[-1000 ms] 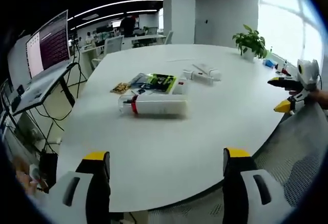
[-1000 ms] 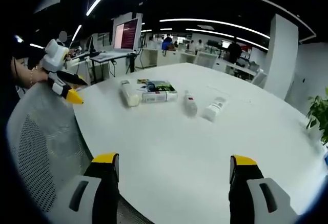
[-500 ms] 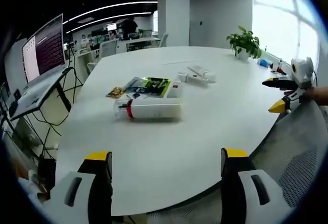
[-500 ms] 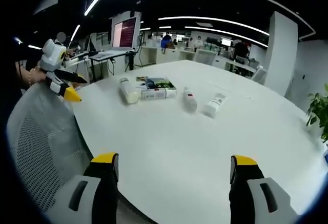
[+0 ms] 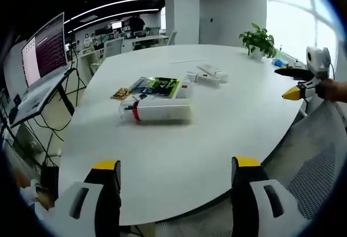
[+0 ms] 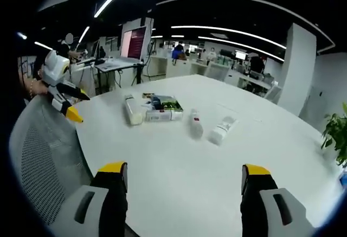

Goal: Arrange the skincare products in the storage area until every visible bottle or jar stands upright without overlapping.

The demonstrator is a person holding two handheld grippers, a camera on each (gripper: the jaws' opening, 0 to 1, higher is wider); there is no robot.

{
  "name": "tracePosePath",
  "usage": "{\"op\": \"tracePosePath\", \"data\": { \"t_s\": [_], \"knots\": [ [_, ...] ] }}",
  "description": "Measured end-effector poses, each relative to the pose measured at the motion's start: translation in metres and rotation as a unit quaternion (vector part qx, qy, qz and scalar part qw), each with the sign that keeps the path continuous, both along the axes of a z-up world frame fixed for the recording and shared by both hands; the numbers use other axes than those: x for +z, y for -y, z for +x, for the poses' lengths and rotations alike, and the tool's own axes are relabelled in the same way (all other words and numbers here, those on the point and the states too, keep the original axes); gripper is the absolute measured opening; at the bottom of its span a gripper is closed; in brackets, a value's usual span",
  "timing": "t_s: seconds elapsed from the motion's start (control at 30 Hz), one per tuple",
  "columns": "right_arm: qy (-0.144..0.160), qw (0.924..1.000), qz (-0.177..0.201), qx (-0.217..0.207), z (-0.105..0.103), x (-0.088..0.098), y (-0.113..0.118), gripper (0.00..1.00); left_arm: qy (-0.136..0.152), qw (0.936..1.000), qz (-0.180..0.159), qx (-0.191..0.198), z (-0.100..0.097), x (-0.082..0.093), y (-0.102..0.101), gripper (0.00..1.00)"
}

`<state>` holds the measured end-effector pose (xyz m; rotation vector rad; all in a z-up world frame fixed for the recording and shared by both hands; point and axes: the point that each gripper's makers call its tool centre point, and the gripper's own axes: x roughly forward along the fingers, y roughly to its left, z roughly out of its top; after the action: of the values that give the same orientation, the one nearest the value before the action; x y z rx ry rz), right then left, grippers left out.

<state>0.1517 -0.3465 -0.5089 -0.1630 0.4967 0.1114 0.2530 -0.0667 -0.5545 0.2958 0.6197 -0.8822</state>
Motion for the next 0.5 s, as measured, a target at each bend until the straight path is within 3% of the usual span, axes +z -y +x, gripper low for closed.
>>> {"op": "tracePosePath", "data": {
  "t_s": [0.13, 0.23, 0.33, 0.5],
  "knots": [
    [-0.001, 0.9998, -0.003, 0.017, 0.019, 0.011, -0.004, 0.93, 0.0, 1.0, 0.007, 0.005, 0.0, -0.002, -0.002, 0.77],
    [0.01, 0.9995, -0.008, 0.03, 0.032, 0.021, -0.008, 0.89, 0.021, 0.9997, -0.001, 0.015, 0.006, 0.005, -0.004, 0.82],
    [0.0, 0.9993, 0.013, 0.035, 0.046, 0.029, -0.017, 0.89, 0.016, 0.9997, -0.003, 0.017, 0.006, 0.004, -0.004, 0.8],
    [-0.002, 0.9976, 0.004, 0.069, 0.064, 0.039, -0.03, 0.89, 0.018, 0.9997, -0.004, 0.018, 0.006, 0.004, -0.004, 0.8]
  ]
}}
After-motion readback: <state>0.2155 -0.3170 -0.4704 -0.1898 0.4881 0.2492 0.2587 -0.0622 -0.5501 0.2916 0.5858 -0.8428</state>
